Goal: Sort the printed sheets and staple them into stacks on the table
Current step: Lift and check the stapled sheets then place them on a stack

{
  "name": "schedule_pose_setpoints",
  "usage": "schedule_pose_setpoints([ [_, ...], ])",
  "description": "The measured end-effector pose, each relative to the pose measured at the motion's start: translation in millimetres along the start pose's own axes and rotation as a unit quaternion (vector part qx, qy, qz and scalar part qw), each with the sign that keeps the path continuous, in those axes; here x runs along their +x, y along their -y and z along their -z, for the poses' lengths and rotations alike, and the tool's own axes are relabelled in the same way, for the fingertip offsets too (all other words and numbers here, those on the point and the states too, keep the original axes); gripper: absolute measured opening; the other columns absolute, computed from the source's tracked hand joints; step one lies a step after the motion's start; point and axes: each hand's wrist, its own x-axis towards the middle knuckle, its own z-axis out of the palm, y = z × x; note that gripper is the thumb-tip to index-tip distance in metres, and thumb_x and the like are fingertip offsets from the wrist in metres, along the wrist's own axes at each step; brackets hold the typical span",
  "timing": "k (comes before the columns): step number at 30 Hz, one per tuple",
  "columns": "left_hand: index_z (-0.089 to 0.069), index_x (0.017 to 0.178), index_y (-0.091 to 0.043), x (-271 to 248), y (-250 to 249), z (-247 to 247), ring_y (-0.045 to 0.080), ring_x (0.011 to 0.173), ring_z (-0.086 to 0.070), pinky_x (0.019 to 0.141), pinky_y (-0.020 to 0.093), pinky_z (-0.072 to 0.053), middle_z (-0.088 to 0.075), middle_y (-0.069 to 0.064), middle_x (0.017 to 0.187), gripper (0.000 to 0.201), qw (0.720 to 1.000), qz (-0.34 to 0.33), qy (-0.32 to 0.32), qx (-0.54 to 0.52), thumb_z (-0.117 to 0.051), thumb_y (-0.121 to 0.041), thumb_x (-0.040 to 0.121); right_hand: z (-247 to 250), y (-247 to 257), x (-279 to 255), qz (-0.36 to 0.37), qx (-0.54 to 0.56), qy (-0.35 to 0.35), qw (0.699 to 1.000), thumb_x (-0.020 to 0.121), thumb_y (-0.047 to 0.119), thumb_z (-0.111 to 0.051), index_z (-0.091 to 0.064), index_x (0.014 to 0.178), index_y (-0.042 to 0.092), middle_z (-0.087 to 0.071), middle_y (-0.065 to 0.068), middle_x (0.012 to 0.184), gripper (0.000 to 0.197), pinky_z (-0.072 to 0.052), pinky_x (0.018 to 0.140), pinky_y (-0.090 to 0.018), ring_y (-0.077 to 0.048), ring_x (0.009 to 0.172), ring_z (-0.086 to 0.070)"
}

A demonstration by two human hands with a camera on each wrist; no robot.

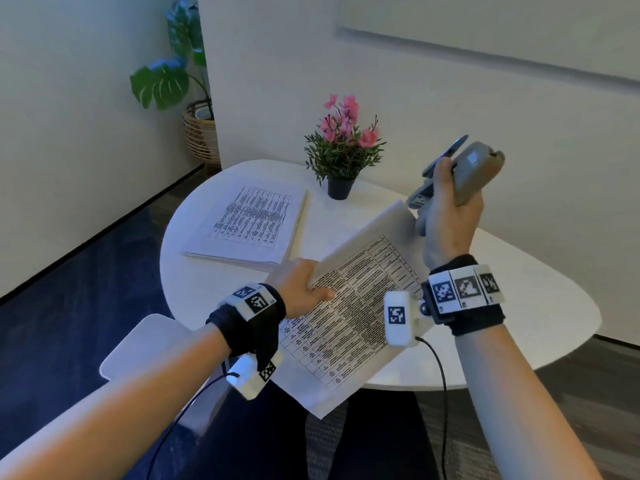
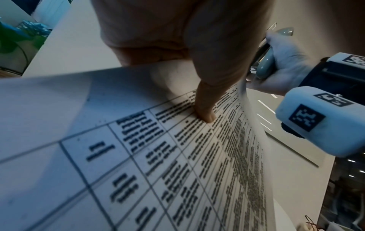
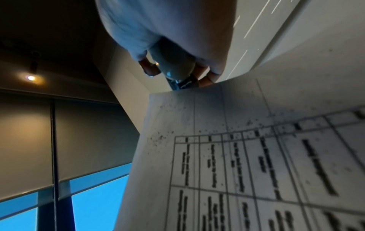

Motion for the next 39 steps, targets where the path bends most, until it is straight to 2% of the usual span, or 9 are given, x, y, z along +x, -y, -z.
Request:
schedule_pose_setpoints([
  [5,-0.049,0.094,-0.017,-0.3,1.9,-1.9,0.014,0.051,-0.048,0.049,0.024,-0.039,-0.05,-0.002,0.063,0.03,1.0,0.002,0.002,0.024,-0.064,-0.042,0.087,-0.6,-8.1,-5.3,0.008,0.002,0.015,1.0,0.081,0.033,-0.063,-0.062,0.084,0.02,-0.065,0.006,0.076,0.014,-0.049,0.071,-0.028,-0.009,0.072,-0.06],
  [10,-0.049,0.088,-0.021,0.6,0.8,-5.8,0.015,0.053,-0.05,0.052,0.025,-0.043,-0.051,-0.002,0.064,0.029,0.998,0.0,0.009,0.06,-0.063,-0.046,0.086,-7.9,-12.4,-7.5,-0.011,0.032,0.058,0.998,0.077,0.042,-0.065,-0.06,0.074,0.018,-0.06,0.001,0.064,0.025,-0.044,0.061,-0.034,-0.02,0.061,-0.053],
  [17,-0.046,0.075,-0.029,2.1,6.8,-12.7,0.014,0.054,-0.054,0.053,0.026,-0.044,-0.057,-0.002,0.065,0.027,0.998,-0.001,0.023,0.066,-0.064,-0.045,0.086,-11.7,-31.6,-6.9,-0.024,-0.048,0.003,0.999,0.08,0.048,-0.064,-0.051,0.059,0.013,-0.047,0.007,0.042,0.042,-0.034,0.041,-0.021,-0.011,0.036,-0.042],
  [22,-0.055,0.095,-0.021,3.7,18.0,-9.9,0.012,0.054,-0.049,0.053,0.025,-0.039,-0.051,-0.005,0.064,0.024,0.997,0.017,-0.003,0.079,-0.06,-0.044,0.089,11.0,-62.2,23.8,-0.16,-0.149,0.025,0.976,0.081,0.048,-0.067,-0.064,0.075,0.014,-0.062,0.001,0.061,0.034,-0.046,0.061,-0.03,-0.017,0.058,-0.057],
  [25,-0.054,0.119,-0.018,8.5,36.9,5.2,0.016,0.062,-0.057,0.055,0.025,-0.042,-0.059,-0.001,0.076,0.034,0.997,0.062,-0.037,0.041,-0.056,-0.041,0.092,40.7,-91.6,45.4,-0.237,-0.39,0.09,0.885,0.085,0.031,-0.064,-0.061,0.095,-0.002,-0.059,-0.009,0.07,0.035,-0.04,0.057,-0.027,-0.024,0.064,-0.055],
  [29,-0.053,0.115,-0.009,12.7,58.5,33.3,0.012,0.052,-0.046,0.044,0.02,-0.034,-0.048,-0.002,0.067,0.025,0.989,0.109,-0.097,-0.034,-0.05,-0.028,0.098,68.8,-132.2,42.9,-0.288,-0.607,0.2,0.714,0.09,0.017,-0.061,-0.051,0.07,0.003,-0.05,-0.009,0.062,0.026,-0.036,0.048,-0.027,-0.02,0.052,-0.046],
  [34,-0.056,0.113,-0.005,23.9,77.3,61.2,0.015,0.061,-0.051,0.055,0.026,-0.041,-0.054,0.001,0.072,0.023,0.963,0.138,-0.15,-0.174,-0.05,-0.021,0.097,78.8,-170.9,31.9,-0.243,-0.703,0.224,0.63,0.089,0.053,-0.054,-0.052,0.065,0.004,-0.055,-0.012,0.068,0.054,-0.045,0.06,-0.029,-0.022,0.062,-0.052],
  [37,-0.055,0.104,-0.011,28.4,83.0,71.7,0.009,0.067,-0.057,0.055,0.02,-0.043,-0.059,-0.004,0.078,0.01,0.942,0.138,-0.167,-0.256,-0.05,-0.017,0.097,53.4,-159.3,21.2,-0.145,-0.606,0.174,0.762,0.094,0.056,-0.04,-0.065,0.084,0.009,-0.063,-0.013,0.095,0.054,-0.047,0.081,-0.037,-0.03,0.094,-0.058],
  [39,-0.054,0.109,-0.012,32.0,85.2,76.8,0.008,0.076,-0.06,0.062,0.019,-0.046,-0.063,-0.003,0.087,0.013,0.923,0.145,-0.172,-0.313,-0.05,-0.016,0.097,19.4,-143.3,9.7,-0.194,-0.43,0.238,0.849,0.094,0.06,-0.036,-0.064,0.1,0.015,-0.061,-0.004,0.109,0.053,-0.045,0.09,-0.035,-0.022,0.105,-0.056],
])
